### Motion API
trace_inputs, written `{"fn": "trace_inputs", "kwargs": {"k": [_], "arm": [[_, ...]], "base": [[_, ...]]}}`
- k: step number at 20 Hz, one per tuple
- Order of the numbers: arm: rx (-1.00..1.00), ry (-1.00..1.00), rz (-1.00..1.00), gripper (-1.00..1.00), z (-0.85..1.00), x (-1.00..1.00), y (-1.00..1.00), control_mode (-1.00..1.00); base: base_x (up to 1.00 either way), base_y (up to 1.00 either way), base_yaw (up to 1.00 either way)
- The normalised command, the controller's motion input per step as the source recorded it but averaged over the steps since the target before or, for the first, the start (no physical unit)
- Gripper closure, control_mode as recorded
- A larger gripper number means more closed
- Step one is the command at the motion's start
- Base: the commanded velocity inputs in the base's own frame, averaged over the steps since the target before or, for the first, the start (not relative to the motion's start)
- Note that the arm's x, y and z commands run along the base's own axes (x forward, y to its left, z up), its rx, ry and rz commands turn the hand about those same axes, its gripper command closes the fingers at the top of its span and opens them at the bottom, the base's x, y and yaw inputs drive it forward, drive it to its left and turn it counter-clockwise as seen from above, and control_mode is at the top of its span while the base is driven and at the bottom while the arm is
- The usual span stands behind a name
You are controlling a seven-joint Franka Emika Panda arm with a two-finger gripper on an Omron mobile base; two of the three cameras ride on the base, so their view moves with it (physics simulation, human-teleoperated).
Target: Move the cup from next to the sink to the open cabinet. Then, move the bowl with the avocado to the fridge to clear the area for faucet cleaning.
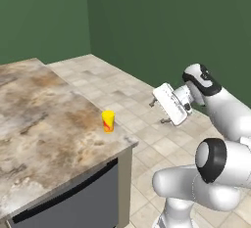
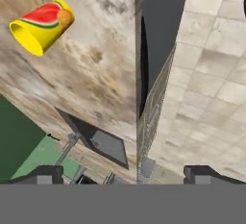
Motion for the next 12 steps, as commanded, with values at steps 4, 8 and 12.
{"fn": "trace_inputs", "kwargs": {"k": [4,8,12], "arm": [[0.46,0.17,-0.23,-1.00,-0.36,0.22,0.10,-1.00],[0.24,0.38,-0.14,-1.00,-0.09,0.36,0.20,-1.00],[-0.05,0.56,-0.06,-1.00,0.00,0.38,0.35,-1.00]], "base": [[0.00,0.00,0.00],[0.00,0.00,0.00],[0.00,0.00,0.00]]}}
